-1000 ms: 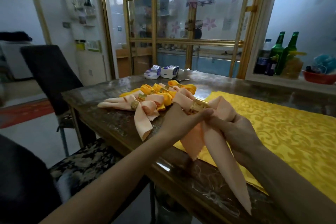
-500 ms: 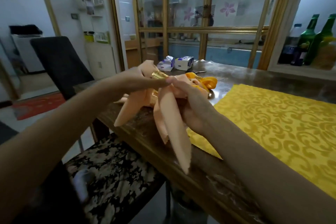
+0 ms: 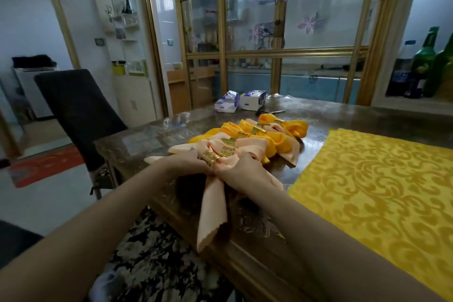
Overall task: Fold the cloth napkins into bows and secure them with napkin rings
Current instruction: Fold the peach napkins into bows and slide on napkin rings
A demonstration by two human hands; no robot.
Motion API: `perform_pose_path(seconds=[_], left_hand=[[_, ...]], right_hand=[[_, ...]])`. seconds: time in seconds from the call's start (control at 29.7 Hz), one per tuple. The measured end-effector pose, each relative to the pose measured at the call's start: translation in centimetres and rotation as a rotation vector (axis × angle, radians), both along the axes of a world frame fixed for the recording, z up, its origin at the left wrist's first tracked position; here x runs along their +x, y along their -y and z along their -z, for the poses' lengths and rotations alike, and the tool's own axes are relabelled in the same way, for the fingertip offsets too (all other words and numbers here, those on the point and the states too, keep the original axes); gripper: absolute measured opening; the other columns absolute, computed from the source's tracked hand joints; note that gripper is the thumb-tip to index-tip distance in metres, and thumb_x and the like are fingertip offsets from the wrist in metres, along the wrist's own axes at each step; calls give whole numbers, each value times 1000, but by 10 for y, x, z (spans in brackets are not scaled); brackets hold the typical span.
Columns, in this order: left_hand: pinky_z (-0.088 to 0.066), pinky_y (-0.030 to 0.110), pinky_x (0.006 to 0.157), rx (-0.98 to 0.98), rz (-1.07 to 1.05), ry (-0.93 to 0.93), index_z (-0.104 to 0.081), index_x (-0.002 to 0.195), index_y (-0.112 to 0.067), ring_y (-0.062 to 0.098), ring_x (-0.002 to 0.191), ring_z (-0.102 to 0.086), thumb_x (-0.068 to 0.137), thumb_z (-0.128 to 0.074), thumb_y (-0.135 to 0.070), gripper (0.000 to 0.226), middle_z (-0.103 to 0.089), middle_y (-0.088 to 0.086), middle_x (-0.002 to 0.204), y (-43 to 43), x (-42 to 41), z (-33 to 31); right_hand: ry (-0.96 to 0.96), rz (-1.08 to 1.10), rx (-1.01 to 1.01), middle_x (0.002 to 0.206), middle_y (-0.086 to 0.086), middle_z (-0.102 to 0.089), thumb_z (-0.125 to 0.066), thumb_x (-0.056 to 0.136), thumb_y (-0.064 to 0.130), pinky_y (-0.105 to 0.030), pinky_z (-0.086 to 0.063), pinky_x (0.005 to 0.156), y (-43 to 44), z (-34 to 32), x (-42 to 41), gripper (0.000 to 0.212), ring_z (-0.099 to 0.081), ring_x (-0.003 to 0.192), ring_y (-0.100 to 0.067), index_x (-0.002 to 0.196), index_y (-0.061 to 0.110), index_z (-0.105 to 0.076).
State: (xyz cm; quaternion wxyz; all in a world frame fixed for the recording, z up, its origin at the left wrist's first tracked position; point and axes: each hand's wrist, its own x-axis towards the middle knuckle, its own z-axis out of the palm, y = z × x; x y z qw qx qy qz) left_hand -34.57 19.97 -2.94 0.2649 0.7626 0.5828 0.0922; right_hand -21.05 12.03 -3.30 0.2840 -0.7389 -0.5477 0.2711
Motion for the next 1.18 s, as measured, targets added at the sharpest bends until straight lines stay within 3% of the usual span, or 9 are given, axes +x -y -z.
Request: perform_pose_path(seconds=[0.13, 0.2, 0.37, 0.47, 0.57, 0.74, 0.94, 1.04, 1.18], left_hand=[[-39, 30, 98, 77, -83, 15, -40, 135, -14, 21, 117, -49, 78, -64, -51, 73, -50, 5, 131, -3, 25, 9], [-40, 40, 101, 171, -107, -25, -45, 130, -15, 25, 116, -51, 83, -55, -58, 64, -54, 5, 126, 4, 36, 14], [-42, 54, 96, 187, -230, -115, -61, 105, -17, 31, 106, -52, 52, -40, -71, 79, -59, 13, 114, -15, 31, 33], [-30, 57, 105, 332, -268, -231, -54, 122, -14, 38, 124, -38, 66, -35, -58, 74, -43, 20, 135, 35, 51, -6], [-13, 52, 115, 383, -115, -191, -29, 143, -10, 35, 142, -8, 91, -50, -40, 64, -14, 16, 154, 95, 101, -41], [-5, 52, 114, 336, 430, -272, -44, 135, -9, 31, 144, 4, 96, -45, -42, 51, -17, 12, 154, 183, 254, -47], [-6, 54, 114, 269, 794, -250, -31, 143, -10, 32, 144, 1, 96, -40, -49, 62, -18, 14, 154, 276, 413, -25], [-9, 53, 114, 310, 887, -174, -24, 145, -13, 32, 144, -5, 96, -40, -48, 63, -18, 12, 153, 317, 468, -13], [-12, 52, 114, 339, 936, -85, -20, 146, -15, 31, 142, -11, 97, -41, -41, 60, -19, 10, 153, 343, 515, -2]], right_hand=[[88, 11, -21, 140, -14, -43, -45, 90, 54, -40, -38, 103, -9, -14, 19, 76, -43, 127, -33, 148, 12, -20], [57, 7, 1, 132, -11, -49, -47, 90, 52, -32, -42, 88, -9, -15, 27, 69, -50, 119, -29, 144, 14, -27], [-9, -128, 64, 121, -11, -55, -53, 90, 46, -39, -51, 89, 14, -21, 52, 47, -57, 105, -27, 128, 17, -49], [-104, -96, 60, 95, -8, -58, -56, 91, 37, -29, -52, 65, 41, -25, 94, 23, -59, 77, -19, 101, 17, -53], [-109, -28, 28, 94, -7, -57, -62, 90, 23, -24, -49, 53, 77, -30, 151, 39, -60, 67, -16, 123, 10, -47], [131, 235, 109, 97, -4, -60, -62, 90, 20, -26, -48, 63, 187, -36, 291, 32, -60, 83, -17, 119, 12, -52], [612, 754, 256, 128, -14, -53, -60, 83, 11, -39, -43, 91, 334, -40, 432, 48, -50, 115, -30, 130, 11, -50], [621, 872, 101, 135, -12, -48, -59, 81, 28, -44, -45, 93, 384, -32, 479, 58, -47, 118, -32, 136, 22, -43], [451, 859, -137, 156, -14, -13, -49, 89, 52, -51, -24, 112, 402, -8, 510, 70, -15, 142, -36, 148, 30, -19]])
